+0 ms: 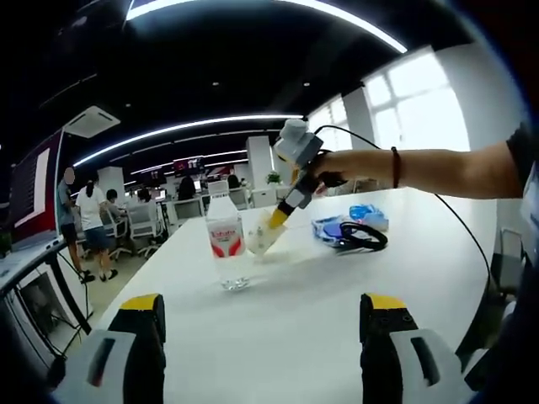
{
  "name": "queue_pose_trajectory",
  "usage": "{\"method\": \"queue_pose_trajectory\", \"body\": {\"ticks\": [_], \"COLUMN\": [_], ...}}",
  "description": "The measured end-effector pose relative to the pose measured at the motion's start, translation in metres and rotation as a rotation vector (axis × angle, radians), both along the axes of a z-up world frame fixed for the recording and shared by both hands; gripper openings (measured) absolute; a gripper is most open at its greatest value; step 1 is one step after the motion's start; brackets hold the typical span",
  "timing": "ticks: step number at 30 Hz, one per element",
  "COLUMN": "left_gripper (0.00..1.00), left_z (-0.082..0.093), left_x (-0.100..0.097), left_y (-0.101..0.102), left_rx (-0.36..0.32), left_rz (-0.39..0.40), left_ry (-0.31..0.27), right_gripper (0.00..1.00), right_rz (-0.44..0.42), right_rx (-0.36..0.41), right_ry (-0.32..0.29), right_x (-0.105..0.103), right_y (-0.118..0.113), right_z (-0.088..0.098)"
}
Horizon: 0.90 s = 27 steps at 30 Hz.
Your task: Arrange the tabletop items into an orderly group along one side of the table until the central work area is clear of visible clutter.
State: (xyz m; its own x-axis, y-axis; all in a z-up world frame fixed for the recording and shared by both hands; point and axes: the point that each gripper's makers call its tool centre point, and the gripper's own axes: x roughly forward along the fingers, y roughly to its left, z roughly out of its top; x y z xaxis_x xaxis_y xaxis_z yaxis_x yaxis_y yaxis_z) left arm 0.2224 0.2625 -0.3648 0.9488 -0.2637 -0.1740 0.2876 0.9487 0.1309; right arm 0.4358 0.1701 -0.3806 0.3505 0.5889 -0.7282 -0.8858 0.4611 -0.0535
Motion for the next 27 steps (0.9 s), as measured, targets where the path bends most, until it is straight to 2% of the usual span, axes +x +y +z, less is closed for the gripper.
{"method": "queue_pose_trajectory", "body": {"ticks": [3, 7, 11, 17, 27], "left_gripper": [0.95, 0.95, 0.95, 0.95, 0.95], "left_z": [0.000, -0.001, 0.000, -0.002, -0.001], "left_x": [-0.001, -0.002, -0.003, -0.003, -0.005], "left_y": [0.001, 0.002, 0.003, 0.002, 0.004], "left_rx": [0.002, 0.005, 0.004, -0.002, -0.005], "left_rz": [0.004, 0.006, 0.008, 0.006, 0.010], "left_ry": [0.000, 0.005, 0.003, 0.004, -0.002], "right_gripper": [0.00, 0.00, 0.00, 0.00, 0.00], "right_rz": [0.002, 0.008, 0.025, 0.055, 0.067], "right_rx": [-0.033, -0.046, -0.099, -0.160, -0.181], "right_ry": [-0.018, -0.009, -0.014, 0.033, 0.035], "right_x": [0.001, -0.001, -0.002, -0.009, -0.013], "right_y": [-0.004, -0.006, -0.009, -0.010, -0.009], "right_z": [-0.001, -0.002, -0.003, -0.007, -0.005]}}
